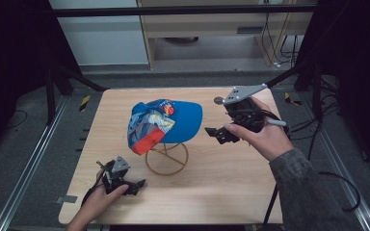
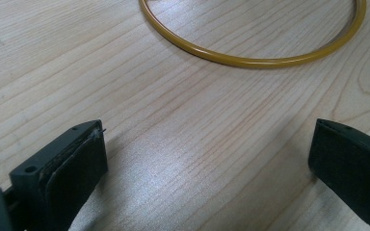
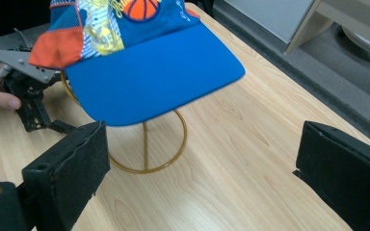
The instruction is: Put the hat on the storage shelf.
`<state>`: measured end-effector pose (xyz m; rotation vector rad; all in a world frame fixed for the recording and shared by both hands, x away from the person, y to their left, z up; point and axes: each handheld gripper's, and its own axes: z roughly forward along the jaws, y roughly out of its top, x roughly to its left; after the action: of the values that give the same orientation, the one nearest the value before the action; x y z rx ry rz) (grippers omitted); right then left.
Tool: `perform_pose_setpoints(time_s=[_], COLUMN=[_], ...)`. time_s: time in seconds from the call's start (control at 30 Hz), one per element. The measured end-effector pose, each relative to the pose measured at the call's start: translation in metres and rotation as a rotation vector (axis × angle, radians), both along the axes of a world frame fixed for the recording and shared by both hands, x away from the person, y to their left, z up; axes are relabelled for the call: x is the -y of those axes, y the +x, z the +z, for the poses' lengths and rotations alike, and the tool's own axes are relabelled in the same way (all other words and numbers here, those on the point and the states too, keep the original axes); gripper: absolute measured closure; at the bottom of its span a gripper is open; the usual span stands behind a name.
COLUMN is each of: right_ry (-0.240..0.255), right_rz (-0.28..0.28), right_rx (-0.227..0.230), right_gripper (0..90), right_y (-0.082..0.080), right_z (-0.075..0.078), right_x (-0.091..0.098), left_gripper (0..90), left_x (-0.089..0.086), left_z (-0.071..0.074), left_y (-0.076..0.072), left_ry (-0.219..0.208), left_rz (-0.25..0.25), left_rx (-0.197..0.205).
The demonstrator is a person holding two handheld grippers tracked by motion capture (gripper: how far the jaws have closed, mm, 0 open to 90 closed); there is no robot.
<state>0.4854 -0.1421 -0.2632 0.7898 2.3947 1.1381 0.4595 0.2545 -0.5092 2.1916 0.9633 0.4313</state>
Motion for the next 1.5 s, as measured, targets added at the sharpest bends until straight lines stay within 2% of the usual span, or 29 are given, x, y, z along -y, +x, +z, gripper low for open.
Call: perform_pose_setpoints(time_s=[0.27, 0.63, 0.7, 0.83, 1.1, 1.33, 1.5], right_ry=[0.01, -0.009, -0.014, -0.026, -0.049, -0.052, -0.054], right_rz=[-0.022, -0.066, -0.082, -0.09, -0.105, -0.124, -0.139], right_rx=[-0.011, -0.032, -0.036, -0.04, -0.025, -0.023, -0.037], right_gripper=[4.9, 6.8, 8.3, 8.7, 9.7, 11.0, 11.7], right_y=[-0.001, 0.0, 0.0, -0.001, -0.006, -0.01, -0.011], right_z=[-0.009, -0.037, -0.046, -0.056, -0.08, -0.107, -0.128], right_x=[0.01, 0.03, 0.035, 0.04, 0.05, 0.056, 0.058], left_gripper=[0.0, 0.0, 0.0, 0.0, 0.0, 0.0, 0.0], left_x=[0.0, 0.0, 0.0, 0.0, 0.0, 0.001, 0.001], left_z=[0.0, 0.0, 0.0, 0.0, 0.0, 0.0, 0.0], left_y=[0.0, 0.0, -0.001, 0.0, -0.001, -0.001, -0.001], left_ry=[-0.003, -0.001, -0.004, -0.003, -0.004, -0.003, -0.005], left_rz=[0.005, 0.004, 0.006, 0.005, 0.006, 0.007, 0.008], left_rx=[0.002, -0.002, -0.001, -0.001, -0.001, -0.001, -0.001])
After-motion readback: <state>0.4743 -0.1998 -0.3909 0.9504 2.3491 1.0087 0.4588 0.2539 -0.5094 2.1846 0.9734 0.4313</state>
